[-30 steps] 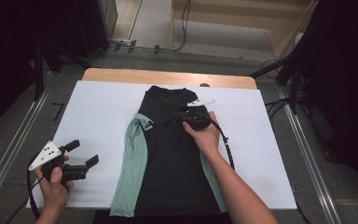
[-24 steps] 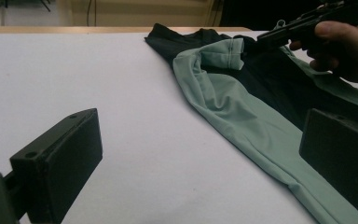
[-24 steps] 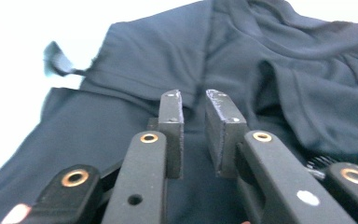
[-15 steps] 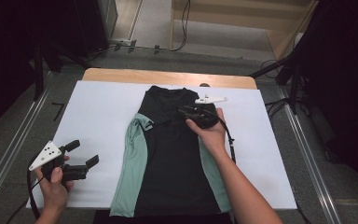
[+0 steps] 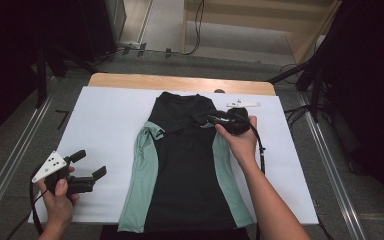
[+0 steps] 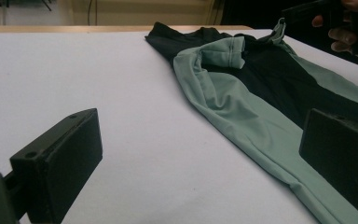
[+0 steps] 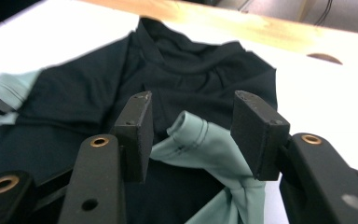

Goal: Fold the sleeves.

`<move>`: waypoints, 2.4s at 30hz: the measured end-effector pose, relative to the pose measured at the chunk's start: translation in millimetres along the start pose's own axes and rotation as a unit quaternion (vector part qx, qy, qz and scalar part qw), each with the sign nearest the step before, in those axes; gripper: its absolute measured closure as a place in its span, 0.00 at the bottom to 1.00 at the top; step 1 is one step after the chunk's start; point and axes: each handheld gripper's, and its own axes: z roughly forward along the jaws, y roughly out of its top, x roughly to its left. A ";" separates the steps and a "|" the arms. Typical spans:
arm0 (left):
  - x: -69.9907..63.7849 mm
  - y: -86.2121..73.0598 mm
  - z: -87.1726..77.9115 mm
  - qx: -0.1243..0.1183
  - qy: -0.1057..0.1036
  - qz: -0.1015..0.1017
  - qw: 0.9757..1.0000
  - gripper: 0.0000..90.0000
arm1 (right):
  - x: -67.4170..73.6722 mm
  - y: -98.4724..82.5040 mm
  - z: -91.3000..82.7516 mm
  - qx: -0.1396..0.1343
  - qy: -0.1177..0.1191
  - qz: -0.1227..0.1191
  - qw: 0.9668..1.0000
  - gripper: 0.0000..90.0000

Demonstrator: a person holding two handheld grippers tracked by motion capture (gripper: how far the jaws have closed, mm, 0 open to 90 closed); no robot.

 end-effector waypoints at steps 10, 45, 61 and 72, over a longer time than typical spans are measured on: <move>0.6 0.0 -0.3 -0.001 -0.001 0.000 1.000 0.00 | 10.0 -18.7 6.6 0.042 0.010 -0.009 0.999 0.95; -1.0 -0.2 0.7 0.001 0.001 0.003 1.000 0.00 | -2.3 -42.1 -30.6 -0.055 0.000 0.014 0.998 0.31; -1.7 -0.3 1.1 0.001 0.003 0.005 1.000 0.00 | -12.0 -60.1 -65.9 -0.089 -0.004 0.015 0.996 0.00; -2.0 -0.2 1.3 0.001 0.004 0.008 1.000 0.00 | -12.0 -75.3 -85.8 -0.092 -0.030 -0.001 0.995 0.00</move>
